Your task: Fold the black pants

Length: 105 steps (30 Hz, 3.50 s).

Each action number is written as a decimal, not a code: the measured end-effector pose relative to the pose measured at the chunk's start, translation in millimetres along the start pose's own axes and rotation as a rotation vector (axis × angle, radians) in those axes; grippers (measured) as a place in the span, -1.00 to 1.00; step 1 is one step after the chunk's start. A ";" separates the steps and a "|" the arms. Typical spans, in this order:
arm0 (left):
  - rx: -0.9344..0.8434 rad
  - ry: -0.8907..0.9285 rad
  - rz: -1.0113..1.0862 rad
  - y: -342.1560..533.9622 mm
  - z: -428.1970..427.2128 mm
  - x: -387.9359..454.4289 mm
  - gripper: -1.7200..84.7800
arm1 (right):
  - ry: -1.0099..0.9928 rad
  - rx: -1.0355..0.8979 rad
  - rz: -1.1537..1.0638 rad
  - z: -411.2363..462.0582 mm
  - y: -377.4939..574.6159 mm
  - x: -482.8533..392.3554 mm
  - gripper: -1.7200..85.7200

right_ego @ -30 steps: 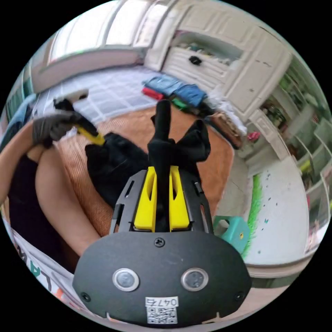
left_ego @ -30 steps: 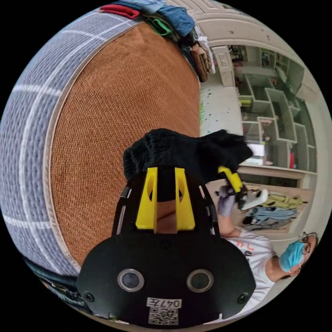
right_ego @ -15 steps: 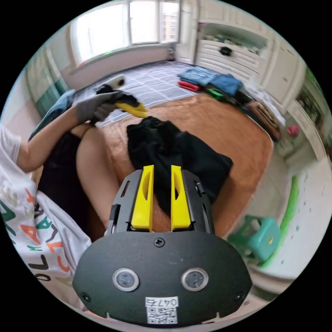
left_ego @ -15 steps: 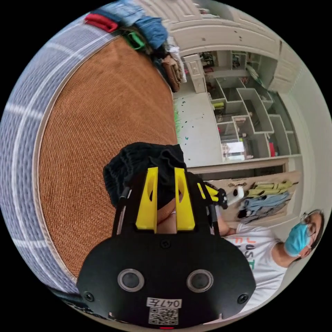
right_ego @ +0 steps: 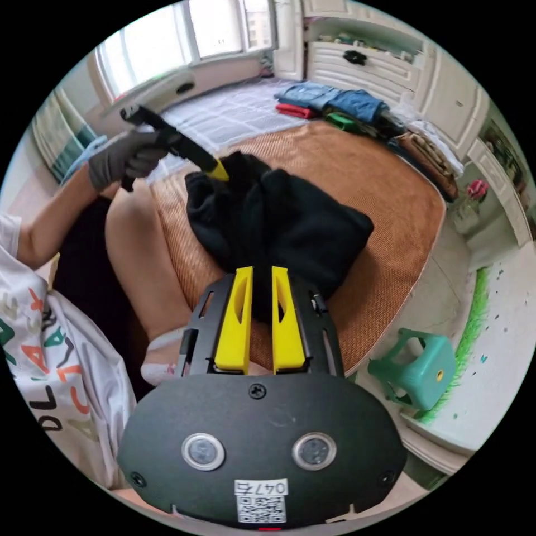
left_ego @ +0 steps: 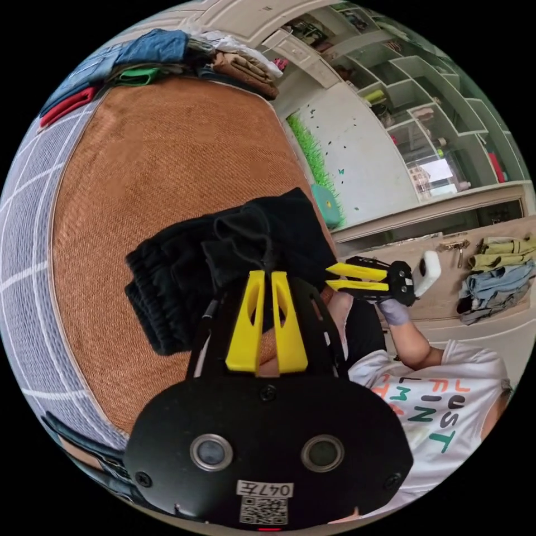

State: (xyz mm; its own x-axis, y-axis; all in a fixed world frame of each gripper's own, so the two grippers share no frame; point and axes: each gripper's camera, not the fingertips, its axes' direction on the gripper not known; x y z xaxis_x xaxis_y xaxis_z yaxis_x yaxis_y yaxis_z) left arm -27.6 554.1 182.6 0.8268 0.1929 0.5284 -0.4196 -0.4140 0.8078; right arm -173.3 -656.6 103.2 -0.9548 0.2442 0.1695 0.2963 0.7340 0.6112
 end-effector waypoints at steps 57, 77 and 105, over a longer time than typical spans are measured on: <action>-0.063 -0.316 -0.088 19.8 66.8 9.3 -0.98 | 0.022 -0.079 0.271 6.9 2.9 212.2 -0.99; 0.233 -0.014 -0.560 233.6 9.8 -154.3 -0.35 | -0.165 0.256 0.466 -100.4 118.1 182.1 -0.83; 0.417 0.225 -0.402 552.0 82.4 -223.7 -0.87 | -0.096 0.112 0.257 -157.0 70.2 72.5 -0.92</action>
State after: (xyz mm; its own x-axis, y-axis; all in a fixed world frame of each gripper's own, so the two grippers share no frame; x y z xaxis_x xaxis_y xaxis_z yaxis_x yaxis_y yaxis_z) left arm -413.4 209.0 488.8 0.7715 0.5699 0.2827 0.1276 -0.5740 0.8089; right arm -225.6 -686.9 279.7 -0.8431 0.4858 0.2307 0.5339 0.7043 0.4679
